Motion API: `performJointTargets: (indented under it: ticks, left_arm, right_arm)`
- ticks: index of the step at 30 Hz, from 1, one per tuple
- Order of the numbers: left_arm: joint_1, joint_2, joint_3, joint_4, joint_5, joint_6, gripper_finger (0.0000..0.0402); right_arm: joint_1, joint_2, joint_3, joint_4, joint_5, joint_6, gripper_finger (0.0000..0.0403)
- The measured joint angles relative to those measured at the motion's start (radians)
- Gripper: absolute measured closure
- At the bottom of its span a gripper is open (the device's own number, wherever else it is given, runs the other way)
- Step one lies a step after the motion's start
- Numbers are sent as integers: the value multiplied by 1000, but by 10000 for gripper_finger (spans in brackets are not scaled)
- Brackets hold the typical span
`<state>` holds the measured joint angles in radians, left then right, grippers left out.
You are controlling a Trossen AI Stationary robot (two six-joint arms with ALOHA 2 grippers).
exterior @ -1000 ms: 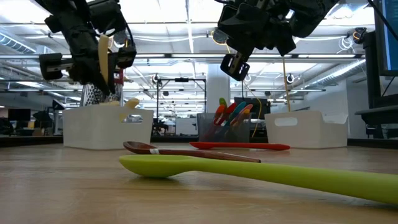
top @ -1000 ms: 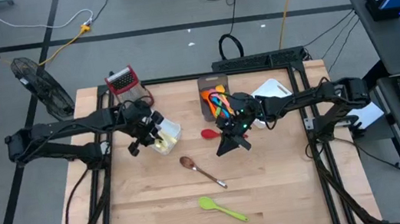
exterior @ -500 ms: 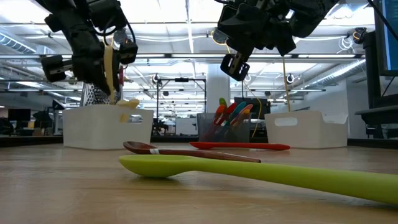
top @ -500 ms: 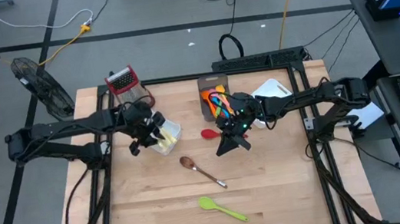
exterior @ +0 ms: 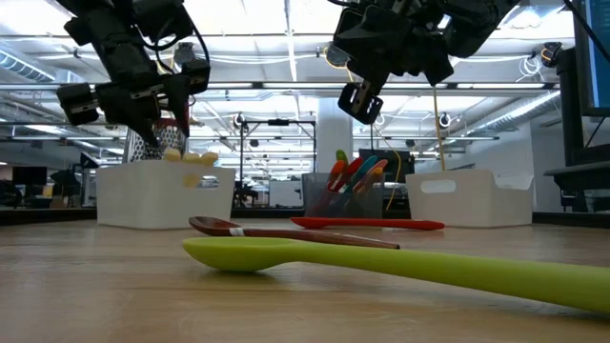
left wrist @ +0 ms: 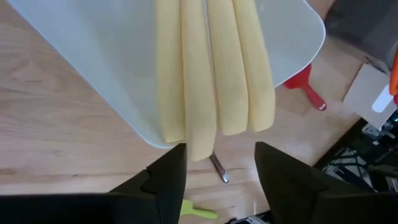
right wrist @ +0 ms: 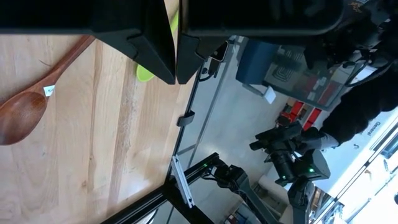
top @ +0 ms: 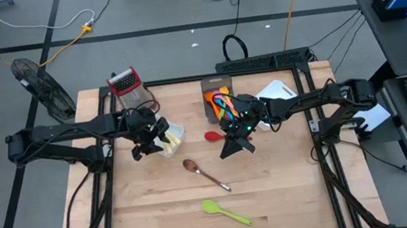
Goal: Pick & Place Kitchen Items
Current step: Put the red serving spoon into the right white bin
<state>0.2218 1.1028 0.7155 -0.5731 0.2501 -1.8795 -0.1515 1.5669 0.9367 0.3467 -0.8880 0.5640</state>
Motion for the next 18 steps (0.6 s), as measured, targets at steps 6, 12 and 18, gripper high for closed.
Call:
performJointTargets:
  ticks: [6, 12, 18]
  left_arm:
    - [-24, -32, 0, 36, -56, 11, 201]
    - [-141, -81, 0, 178, -275, 100, 201]
    - [-324, -77, 1, 323, -482, 266, 201]
  right_arm:
    - [0, 0, 0, 0, -6, 0, 394]
    - [0, 0, 0, -40, -56, -29, 395]
    - [0, 0, 0, -138, -58, -123, 396]
